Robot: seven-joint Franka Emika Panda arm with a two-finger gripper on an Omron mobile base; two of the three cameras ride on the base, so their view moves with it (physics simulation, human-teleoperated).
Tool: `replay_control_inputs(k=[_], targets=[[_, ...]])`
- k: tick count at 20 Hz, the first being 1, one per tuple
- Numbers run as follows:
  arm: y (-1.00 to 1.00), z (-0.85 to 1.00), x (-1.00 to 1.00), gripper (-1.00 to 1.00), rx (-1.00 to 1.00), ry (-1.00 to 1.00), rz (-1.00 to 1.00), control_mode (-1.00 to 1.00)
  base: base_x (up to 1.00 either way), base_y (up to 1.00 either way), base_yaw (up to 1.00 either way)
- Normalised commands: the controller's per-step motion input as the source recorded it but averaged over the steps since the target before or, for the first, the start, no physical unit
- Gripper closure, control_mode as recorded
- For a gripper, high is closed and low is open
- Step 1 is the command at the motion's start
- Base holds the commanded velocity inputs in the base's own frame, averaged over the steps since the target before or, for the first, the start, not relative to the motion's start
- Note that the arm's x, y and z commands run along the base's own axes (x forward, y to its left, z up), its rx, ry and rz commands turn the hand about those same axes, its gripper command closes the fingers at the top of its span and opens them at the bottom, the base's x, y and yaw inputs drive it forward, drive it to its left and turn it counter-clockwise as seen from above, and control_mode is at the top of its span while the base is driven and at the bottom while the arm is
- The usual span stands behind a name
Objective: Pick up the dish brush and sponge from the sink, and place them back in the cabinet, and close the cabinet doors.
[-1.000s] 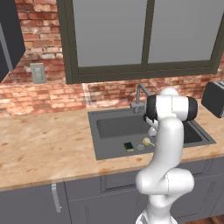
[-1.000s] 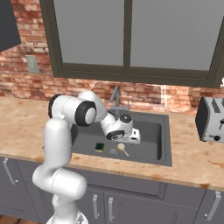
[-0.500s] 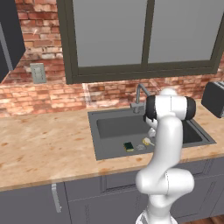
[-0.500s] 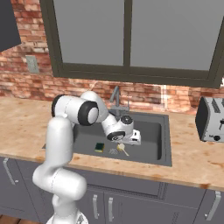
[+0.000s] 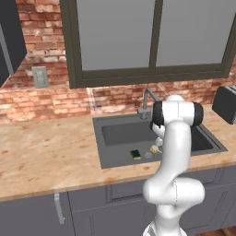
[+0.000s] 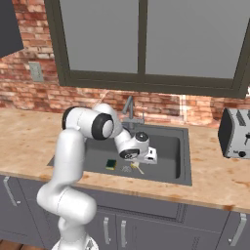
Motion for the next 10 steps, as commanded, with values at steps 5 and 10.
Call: replay_control_inputs(k=[5, 10], targets=[[0.0, -0.17, 0.04, -1.0, 0.0, 0.0, 0.0, -1.0, 0.0, 0.0, 0.0], [0.0, -0.18, 0.05, -1.0, 0.0, 0.0, 0.0, -1.0, 0.0, 0.0, 0.0]])
